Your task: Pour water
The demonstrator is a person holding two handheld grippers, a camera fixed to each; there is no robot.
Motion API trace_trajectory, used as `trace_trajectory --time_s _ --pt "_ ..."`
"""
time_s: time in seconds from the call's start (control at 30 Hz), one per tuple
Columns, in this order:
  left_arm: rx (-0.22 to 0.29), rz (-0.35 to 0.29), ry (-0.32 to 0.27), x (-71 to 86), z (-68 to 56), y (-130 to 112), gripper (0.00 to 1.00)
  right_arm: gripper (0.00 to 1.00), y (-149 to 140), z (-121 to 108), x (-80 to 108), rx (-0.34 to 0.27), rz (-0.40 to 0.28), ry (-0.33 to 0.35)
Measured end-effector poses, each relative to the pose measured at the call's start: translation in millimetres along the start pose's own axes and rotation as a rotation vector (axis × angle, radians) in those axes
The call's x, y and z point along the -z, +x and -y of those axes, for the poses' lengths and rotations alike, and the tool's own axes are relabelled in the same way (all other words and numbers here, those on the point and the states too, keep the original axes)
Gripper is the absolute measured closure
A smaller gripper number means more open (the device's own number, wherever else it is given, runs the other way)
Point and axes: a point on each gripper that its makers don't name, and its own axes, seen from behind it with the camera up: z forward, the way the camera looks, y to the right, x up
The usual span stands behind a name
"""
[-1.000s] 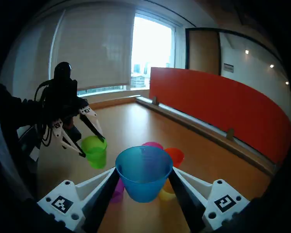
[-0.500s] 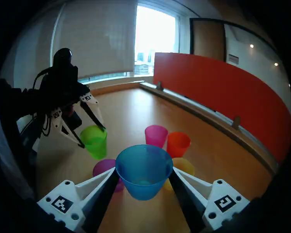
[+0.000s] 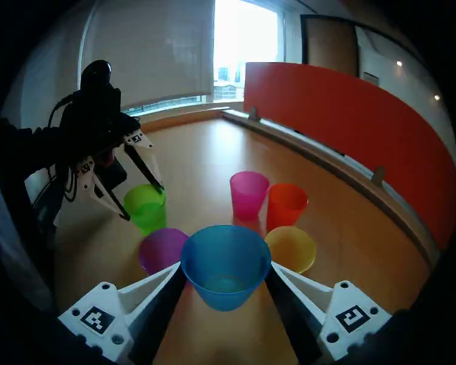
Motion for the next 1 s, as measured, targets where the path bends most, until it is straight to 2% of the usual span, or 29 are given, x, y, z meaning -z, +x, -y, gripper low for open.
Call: trace_trajectory --time_s 0.3,0.8,1.0 --pt "-0.002 0.021 -0.008 -2.5 -1.3 -8.7 0.1 0.09 -28.4 -3.8 16.5 -0.007 0.033 -0.023" --pt "-0.025 0.037 -0.008 -1.5 -2.9 -12.3 0.1 0.09 -58.1 -3.0 56.8 0.007 0.061 -0.091" --pt "-0.053 0.044 0.0 -2.0 -2.8 -12.3 0.1 0.1 -73.9 2.3 69.4 0.016 0.075 -0.12"
